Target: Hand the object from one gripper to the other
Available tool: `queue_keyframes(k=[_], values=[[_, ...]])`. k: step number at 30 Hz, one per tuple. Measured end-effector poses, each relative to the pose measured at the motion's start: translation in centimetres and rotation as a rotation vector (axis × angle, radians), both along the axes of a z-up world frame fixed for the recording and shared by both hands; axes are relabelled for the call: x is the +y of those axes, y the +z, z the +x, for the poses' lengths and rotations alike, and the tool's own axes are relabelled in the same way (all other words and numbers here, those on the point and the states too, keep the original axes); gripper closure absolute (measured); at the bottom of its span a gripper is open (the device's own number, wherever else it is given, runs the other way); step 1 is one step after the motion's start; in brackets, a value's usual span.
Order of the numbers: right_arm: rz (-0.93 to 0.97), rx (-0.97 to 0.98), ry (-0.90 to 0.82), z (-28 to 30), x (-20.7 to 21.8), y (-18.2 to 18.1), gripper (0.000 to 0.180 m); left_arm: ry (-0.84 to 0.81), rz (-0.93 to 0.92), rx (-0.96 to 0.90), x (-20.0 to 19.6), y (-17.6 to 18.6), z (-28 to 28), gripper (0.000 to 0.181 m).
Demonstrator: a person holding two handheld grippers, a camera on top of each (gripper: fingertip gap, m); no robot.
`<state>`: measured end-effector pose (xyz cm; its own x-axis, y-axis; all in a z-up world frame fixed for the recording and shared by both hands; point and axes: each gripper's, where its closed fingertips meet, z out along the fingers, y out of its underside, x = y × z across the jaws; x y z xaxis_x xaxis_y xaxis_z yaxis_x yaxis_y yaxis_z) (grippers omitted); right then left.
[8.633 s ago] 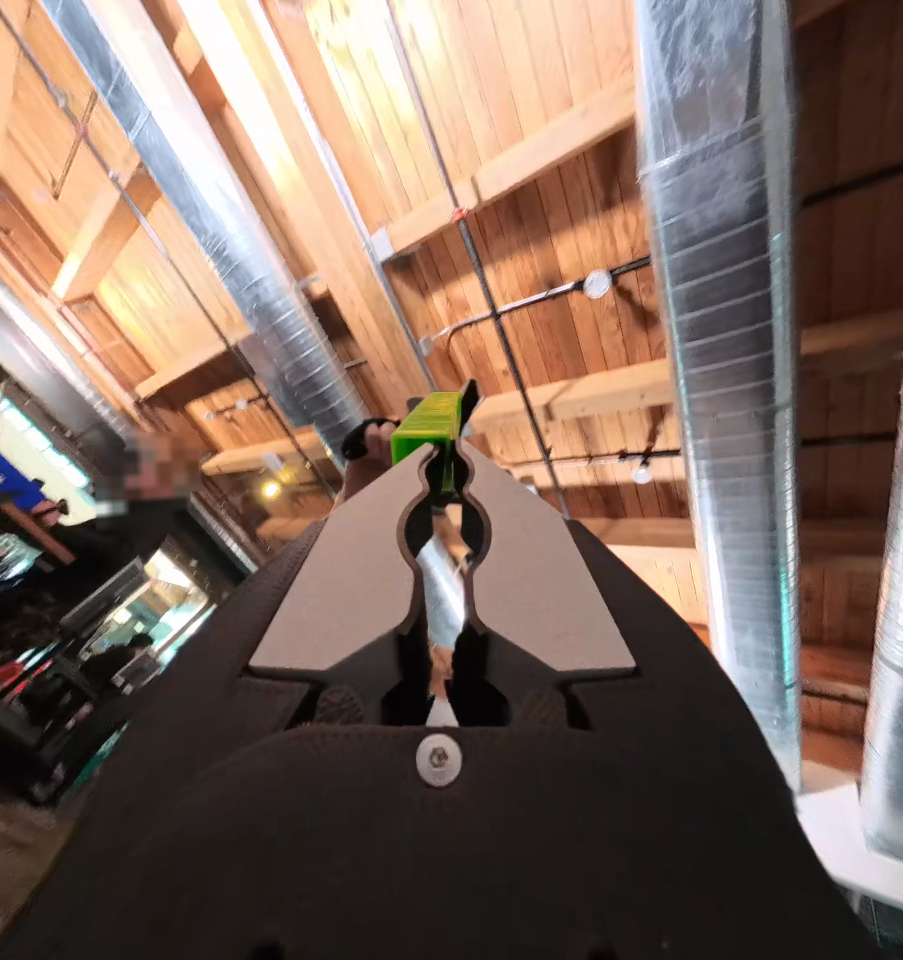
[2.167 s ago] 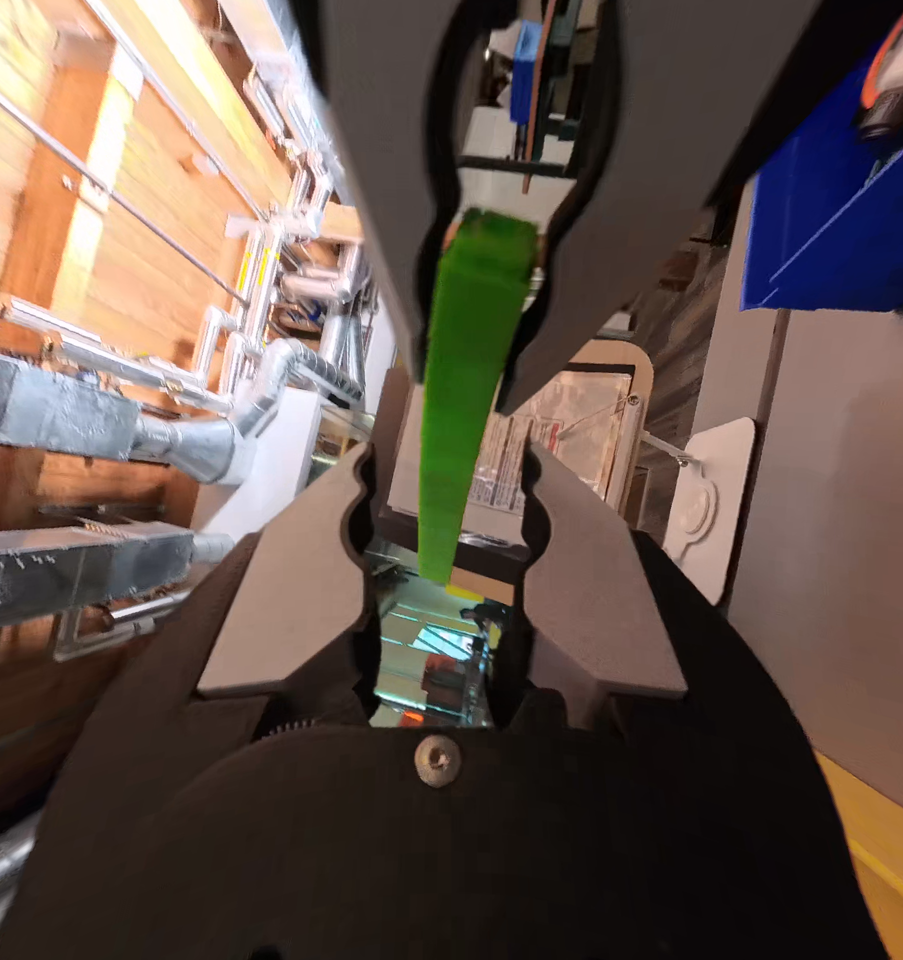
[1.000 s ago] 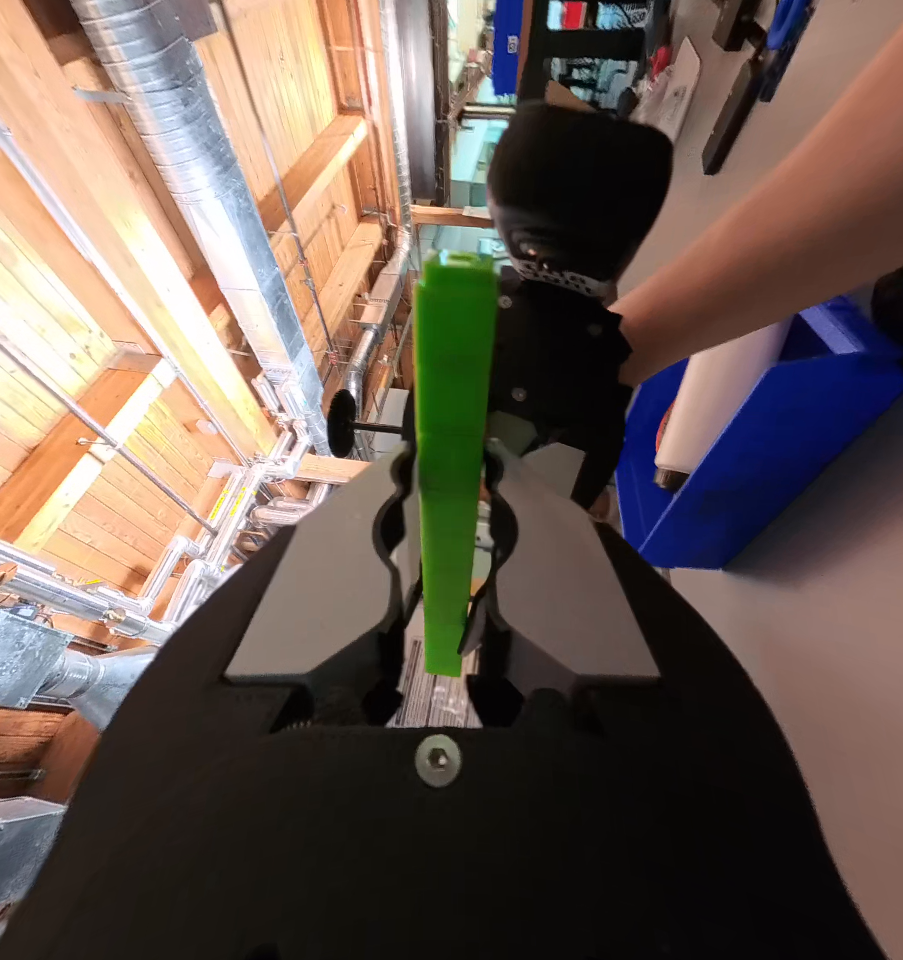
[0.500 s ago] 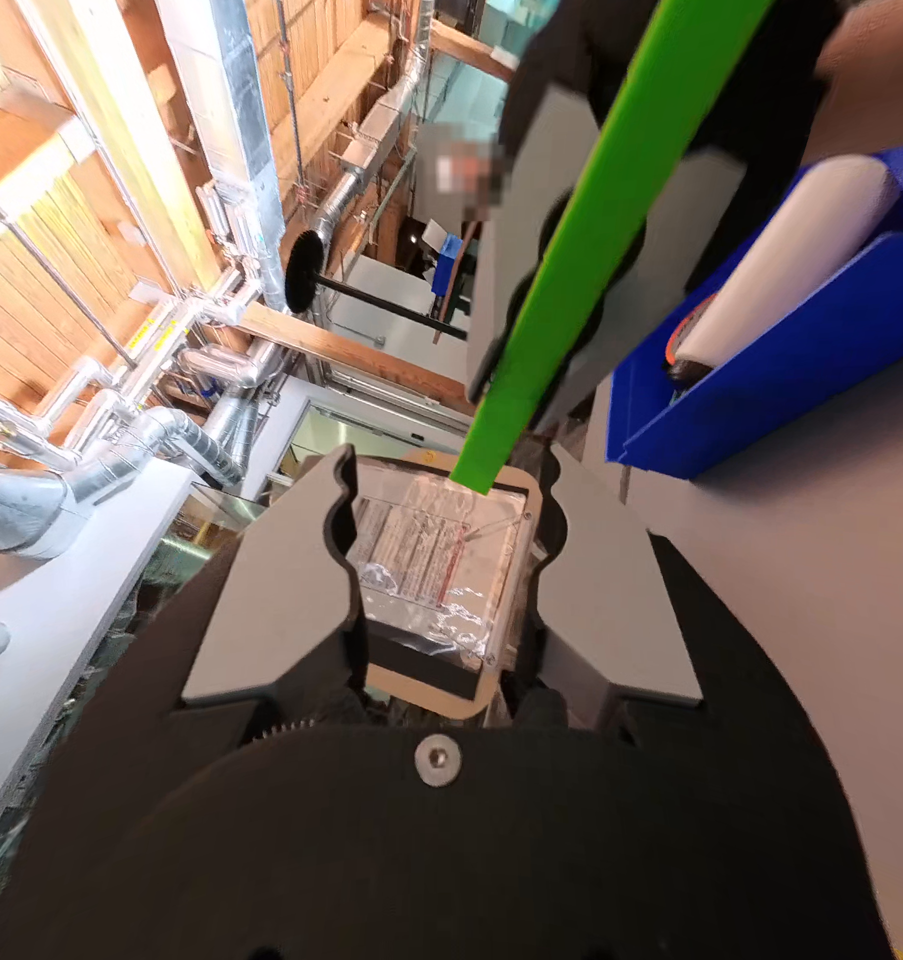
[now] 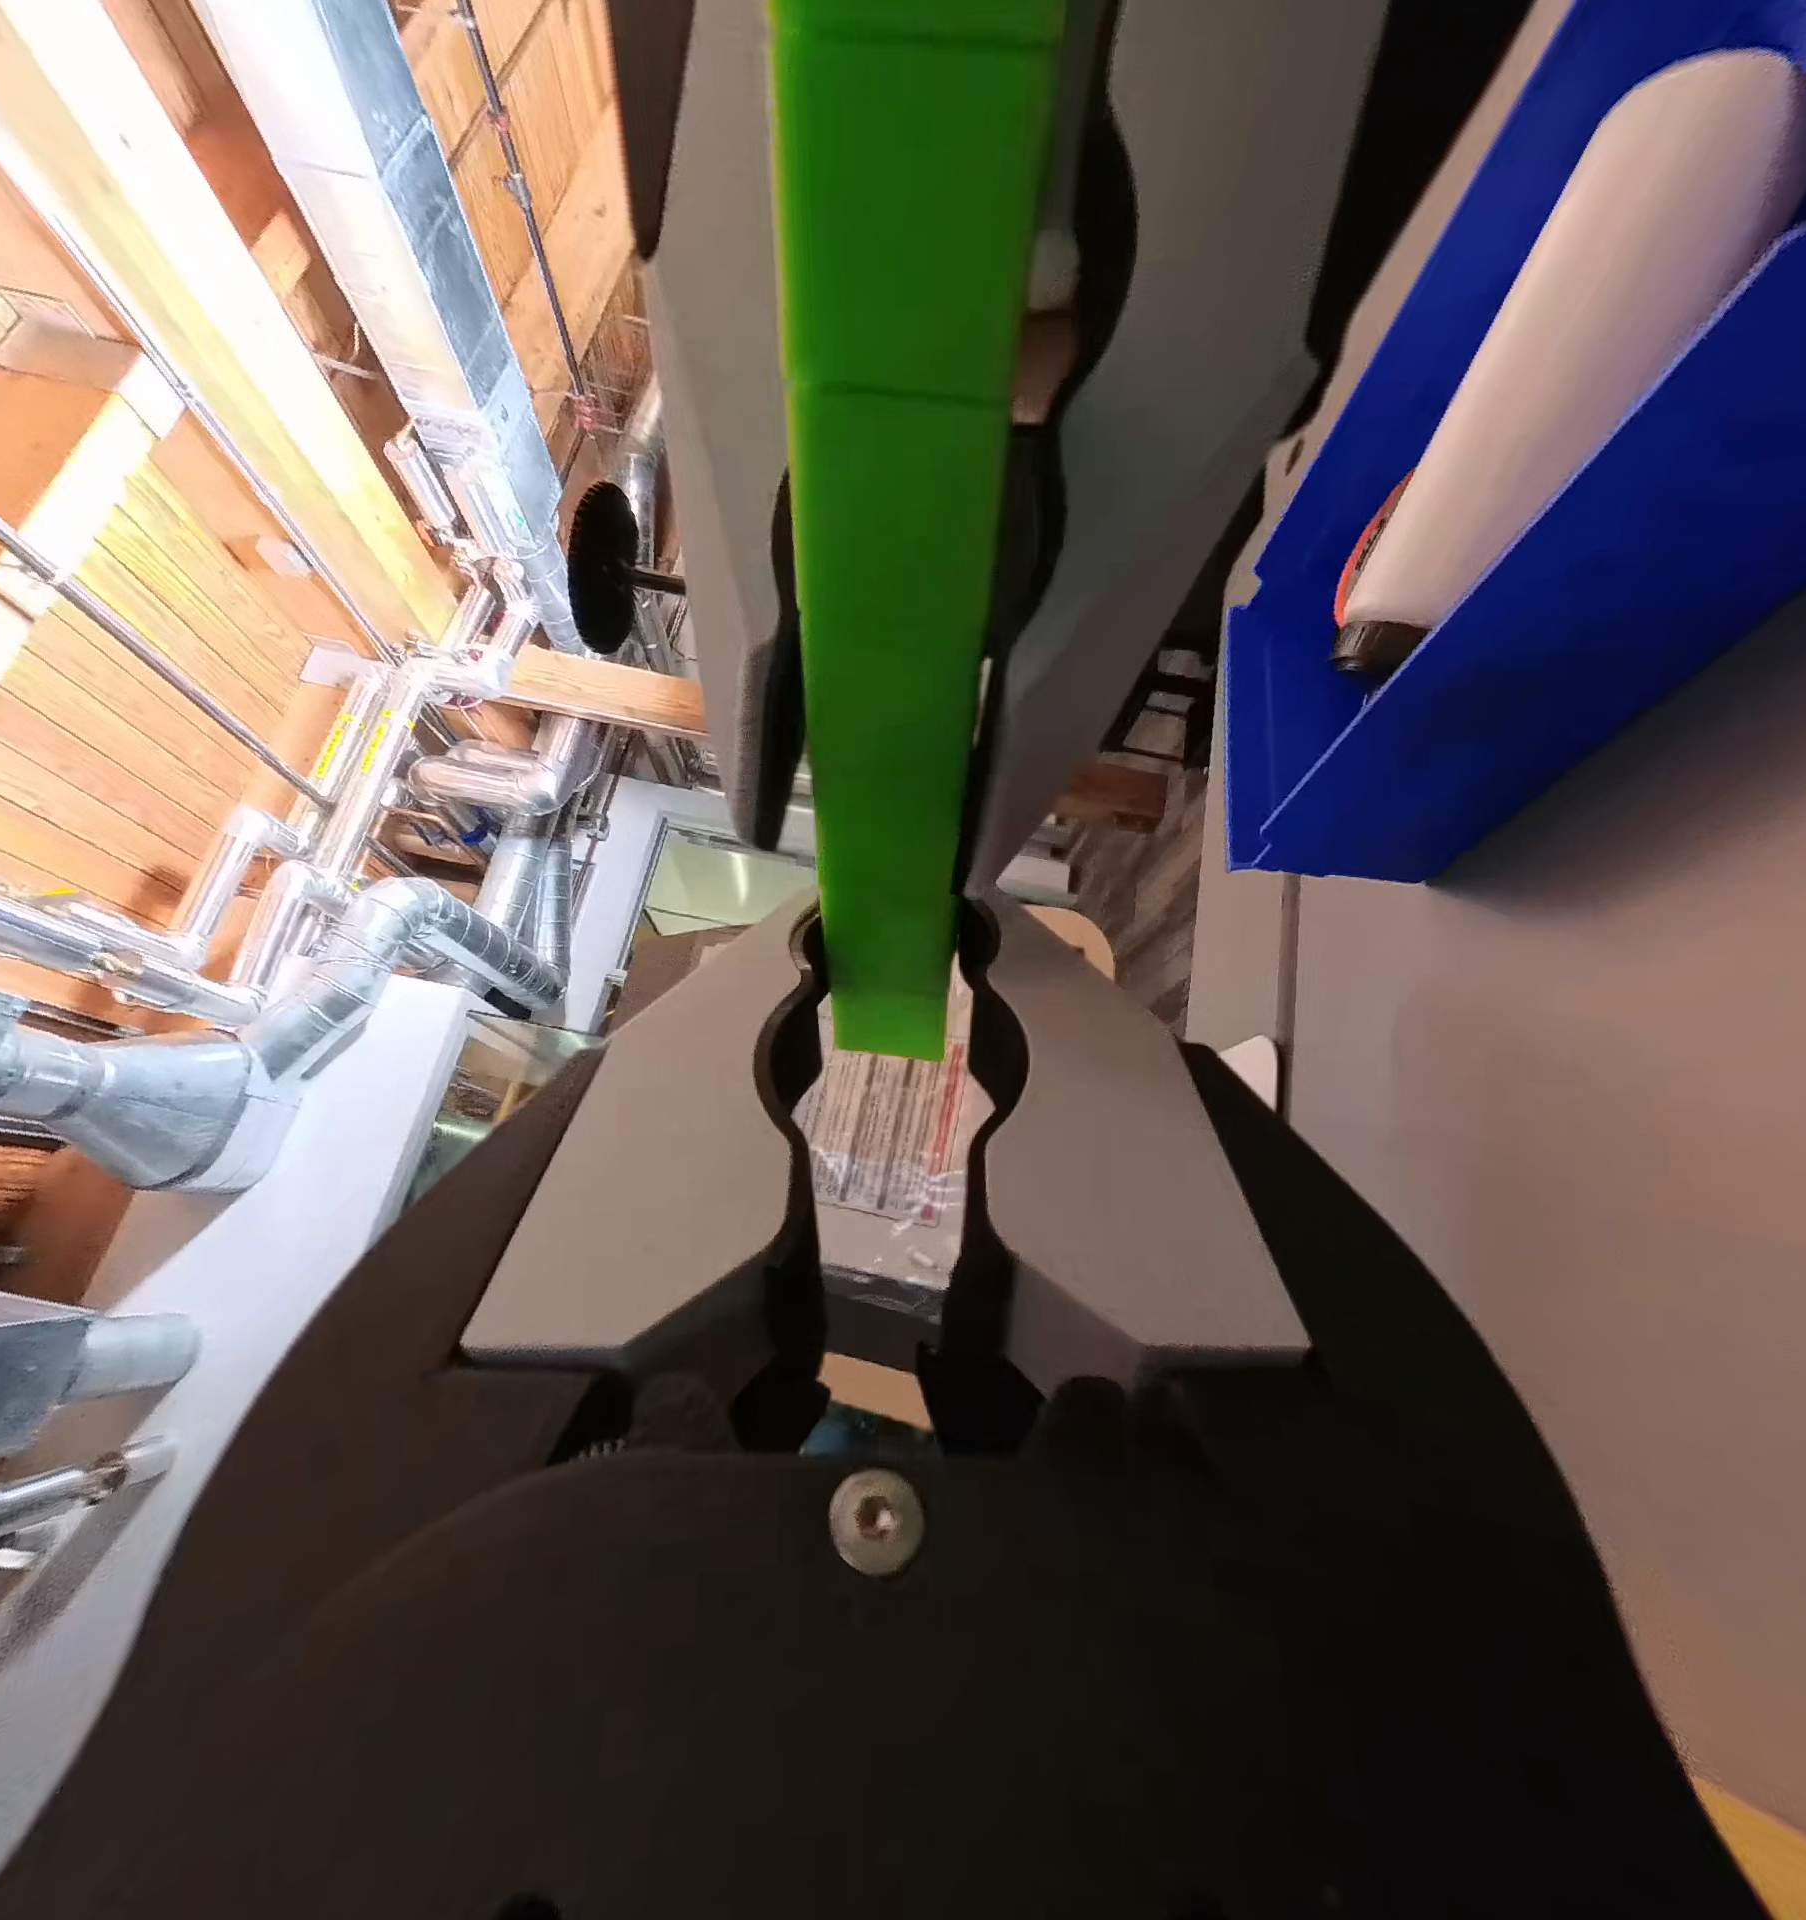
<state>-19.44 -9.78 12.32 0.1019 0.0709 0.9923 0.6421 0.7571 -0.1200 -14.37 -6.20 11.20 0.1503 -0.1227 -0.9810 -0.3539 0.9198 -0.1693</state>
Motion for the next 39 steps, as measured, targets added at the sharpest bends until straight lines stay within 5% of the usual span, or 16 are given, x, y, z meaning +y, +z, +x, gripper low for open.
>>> queue_keyframes(k=[5, 13, 20, 26, 30, 32, 35, 39], values=[[0.048, 0.049, -0.023, 0.7, 1.0, 0.7, 0.134, -0.061, -0.11, -0.075, 0.2, 1.2, -0.9, 0.161], [-0.104, 0.205, 0.003, 3.1, 3.4, 0.8, 0.136, -0.078, -0.413, -0.095, 2.6, 1.3, -2.6, 0.161], [-0.159, 0.533, 0.211, 0.1, -1.0, 6.1, 0.13, 0.002, -0.692, -0.11, 5.4, -0.2, -1.3, 0.161], [-0.059, 0.671, -0.075, 0.2, 1.9, 6.6, 0.132, 0.03, -0.899, -0.165, 5.2, -0.9, 1.2, 0.161], [-0.121, 0.721, -0.139, 1.7, 3.8, 6.0, 0.158, -0.015, -1.014, -0.15, 3.9, -1.7, 2.5, 0.161], [-0.193, 0.728, -0.175, 2.9, 4.6, 6.0, 0.159, -0.072, -1.053, -0.151, 3.0, -1.5, 3.0, 0.136], [-0.289, 0.822, -0.25, 7.7, 6.0, 7.0, 0.159, -0.086, -1.164, -0.087, 2.1, -2.0, 3.3, 0.096], [-0.53, 0.986, -0.505, 20.2, 8.1, 6.1, 0.159, -0.083, -1.198, -0.115, 2.8, -1.6, 2.5, 0.105]])
